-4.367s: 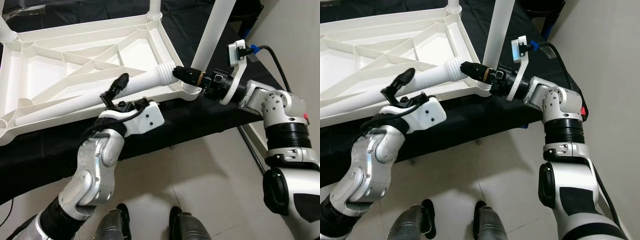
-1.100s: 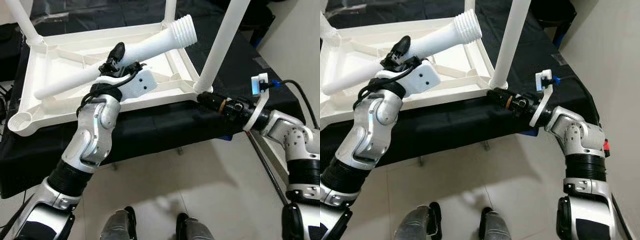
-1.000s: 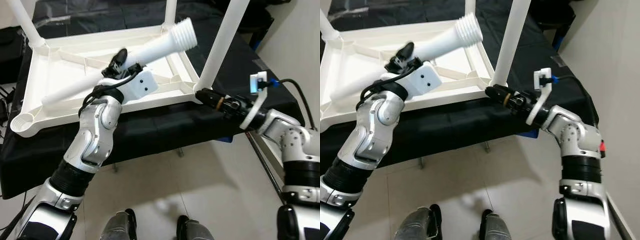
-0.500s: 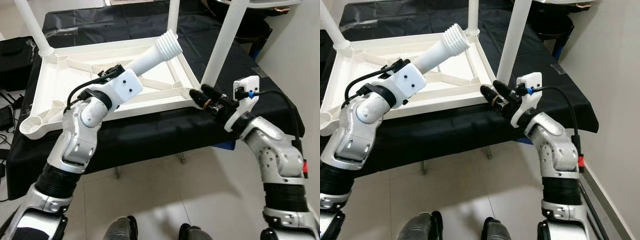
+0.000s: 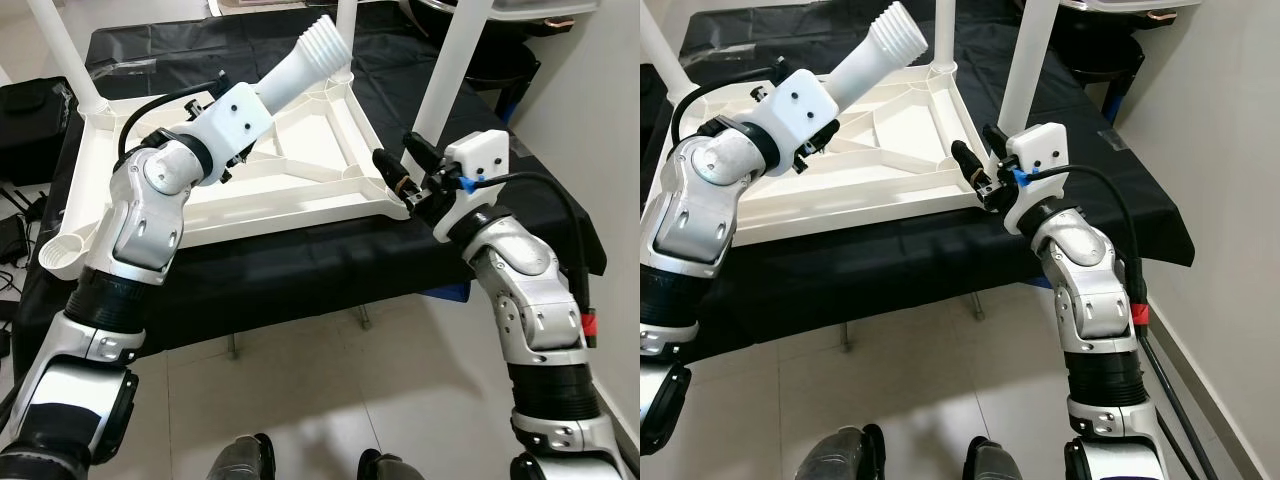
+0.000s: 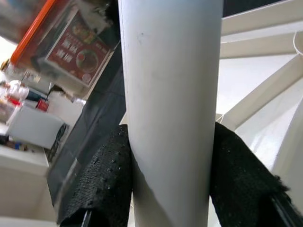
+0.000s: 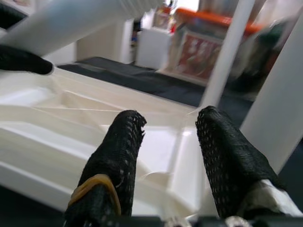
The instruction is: Building children table
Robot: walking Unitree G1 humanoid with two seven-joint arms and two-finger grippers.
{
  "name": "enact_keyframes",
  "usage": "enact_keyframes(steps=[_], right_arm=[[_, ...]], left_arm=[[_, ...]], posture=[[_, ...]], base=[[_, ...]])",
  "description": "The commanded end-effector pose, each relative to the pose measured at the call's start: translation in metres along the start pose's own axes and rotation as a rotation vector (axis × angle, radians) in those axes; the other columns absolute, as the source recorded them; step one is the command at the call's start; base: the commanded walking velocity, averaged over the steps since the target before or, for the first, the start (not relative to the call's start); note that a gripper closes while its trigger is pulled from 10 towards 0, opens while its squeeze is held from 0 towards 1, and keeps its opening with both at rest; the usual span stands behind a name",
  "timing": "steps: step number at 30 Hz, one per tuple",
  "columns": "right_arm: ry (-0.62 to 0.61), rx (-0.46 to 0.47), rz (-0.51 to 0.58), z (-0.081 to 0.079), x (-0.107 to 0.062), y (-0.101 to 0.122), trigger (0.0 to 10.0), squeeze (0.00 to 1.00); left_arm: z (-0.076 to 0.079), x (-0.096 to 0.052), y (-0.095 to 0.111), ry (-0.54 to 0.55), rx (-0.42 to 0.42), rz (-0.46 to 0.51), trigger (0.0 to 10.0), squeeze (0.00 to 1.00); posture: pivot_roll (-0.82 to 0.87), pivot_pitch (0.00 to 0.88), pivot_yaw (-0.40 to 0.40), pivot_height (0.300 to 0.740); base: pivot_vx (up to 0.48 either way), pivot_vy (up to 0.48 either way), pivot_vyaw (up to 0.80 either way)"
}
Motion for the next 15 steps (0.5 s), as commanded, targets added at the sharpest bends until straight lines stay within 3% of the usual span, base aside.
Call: enact_keyframes(steps=[1,3,4,5,10,11,13,14,15], right_arm=[[-0.013,-0.134,0.039,0.001,0.003,0.011,10.0,0.23],[-0.012,-0.167,0.042,0.000,0.004,0.013,10.0,0.23],[-0.011,-0.178,0.045,0.000,0.004,0.013,10.0,1.00],[-0.010,-0.180,0.046,-0.001,0.004,0.013,10.0,1.00],[-0.008,-0.236,0.063,-0.003,0.004,0.014,10.0,1.00],[-0.011,-0.270,0.073,-0.003,0.004,0.015,10.0,1.00],[-0.048,-0.432,0.130,-0.002,0.009,0.030,10.0,1.00],[-0.048,-0.432,0.130,-0.002,0.009,0.030,10.0,1.00],[-0.054,-0.532,0.184,-0.005,0.012,0.042,10.0,0.00]], left_arm=[[-0.009,0.002,-0.004,-0.002,0.001,-0.026,10.0,0.00],[-0.011,0.004,-0.006,0.000,-0.037,-0.036,10.0,0.00],[-0.015,0.006,-0.005,0.010,-0.085,-0.033,10.0,0.00],[-0.018,0.007,-0.003,0.017,-0.112,-0.030,10.0,0.00],[-0.029,0.012,0.005,0.032,-0.088,-0.011,10.0,0.00],[-0.031,0.013,0.007,0.028,-0.081,-0.008,10.0,0.00],[-0.029,0.017,0.006,-0.008,-0.073,-0.031,10.0,0.00],[-0.029,0.017,0.006,-0.008,-0.073,-0.031,10.0,0.00],[-0.023,0.020,0.006,-0.049,-0.094,-0.035,10.0,0.00]], posture=[[0.13,0.201,0.012,0.740],[0.13,0.201,0.012,0.740],[0.14,0.200,0.009,0.740],[0.14,0.199,0.005,0.740],[0.16,0.203,0.014,0.740],[0.16,0.203,0.014,0.740],[0.17,0.196,0.013,0.740],[0.17,0.196,0.013,0.740],[0.17,0.197,0.023,0.740]], base=[[0.000,0.000,0.00],[0.000,0.000,0.00],[0.000,0.000,0.00],[0.000,0.000,0.00],[0.000,0.000,0.00],[0.000,0.000,0.00],[0.000,0.000,0.00],[0.000,0.000,0.00],[0.000,0.000,0.00]])
Point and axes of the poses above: a point about 5 cm out from each wrist's last joint towards the gripper, its own x axis pointing out of the wrist towards the gripper, its own y axis along the axis of the wrist's last joint, z = x × y, the point moved 5 cm from there along x, pointing out of the wrist towards the gripper, and after that the axes turned 6 degrees about -x, right-handed, at the moved point
